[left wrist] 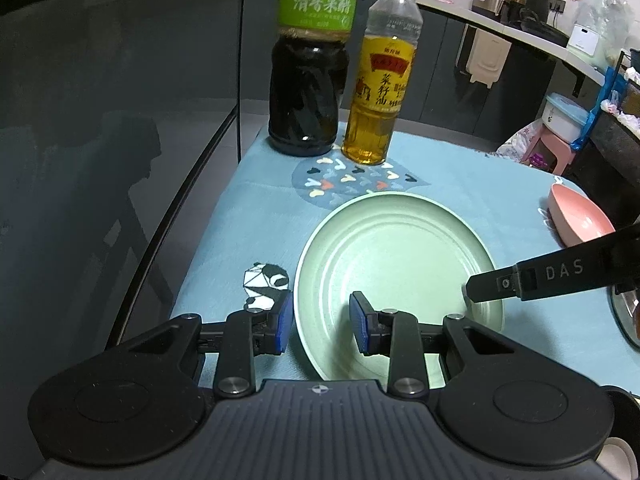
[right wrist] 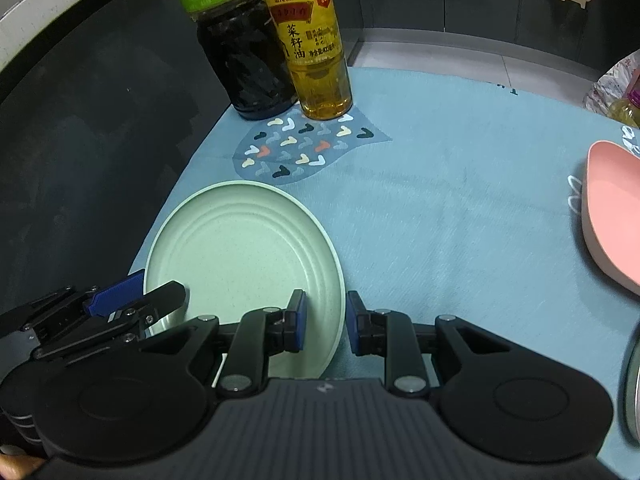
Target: Organize plates and bowls
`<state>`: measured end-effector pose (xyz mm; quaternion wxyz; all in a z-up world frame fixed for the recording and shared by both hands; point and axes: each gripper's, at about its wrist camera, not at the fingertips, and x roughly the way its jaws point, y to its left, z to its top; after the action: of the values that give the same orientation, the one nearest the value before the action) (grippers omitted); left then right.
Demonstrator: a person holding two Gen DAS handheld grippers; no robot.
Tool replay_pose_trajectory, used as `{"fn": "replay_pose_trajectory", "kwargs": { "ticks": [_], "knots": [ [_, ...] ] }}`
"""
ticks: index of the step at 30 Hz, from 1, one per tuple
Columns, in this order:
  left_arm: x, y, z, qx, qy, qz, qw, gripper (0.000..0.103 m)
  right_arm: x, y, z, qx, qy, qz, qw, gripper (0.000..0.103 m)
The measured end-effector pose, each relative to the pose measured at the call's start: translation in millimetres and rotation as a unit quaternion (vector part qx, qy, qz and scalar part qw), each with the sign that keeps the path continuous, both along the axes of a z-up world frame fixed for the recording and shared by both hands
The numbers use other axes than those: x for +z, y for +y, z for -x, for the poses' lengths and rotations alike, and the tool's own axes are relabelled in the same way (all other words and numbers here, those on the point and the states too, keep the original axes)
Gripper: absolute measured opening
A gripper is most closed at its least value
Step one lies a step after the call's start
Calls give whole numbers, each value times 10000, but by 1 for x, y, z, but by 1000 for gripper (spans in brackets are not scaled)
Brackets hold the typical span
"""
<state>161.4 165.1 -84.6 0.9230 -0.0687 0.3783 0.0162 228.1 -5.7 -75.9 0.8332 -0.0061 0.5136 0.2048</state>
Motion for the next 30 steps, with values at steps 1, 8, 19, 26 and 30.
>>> {"fn": "replay_pose_trajectory", "kwargs": {
  "ticks": [1, 8, 19, 26, 30],
  "knots": [
    [-2, 1, -1, 8, 36, 14, 10000, 28, -1, 0, -1, -11, 10, -4, 10000, 23],
    [-10, 1, -5, -17, 172, 60, 9998, 28, -5, 0, -4, -96, 38, -27, 9999, 23],
    [3, 4, 2, 252, 58, -95, 9996, 29, 1, -18, -1, -321, -115, -162, 9993, 23],
    [28, -23, 6, -78, -224, -139, 9996, 30, 17, -45, 4, -499, -282, -189, 9982, 23],
    [39, -49, 3, -383, -274, -147, 9988, 30, 28, -67, 9, -657, -406, -202, 9968, 23]
  ]
}}
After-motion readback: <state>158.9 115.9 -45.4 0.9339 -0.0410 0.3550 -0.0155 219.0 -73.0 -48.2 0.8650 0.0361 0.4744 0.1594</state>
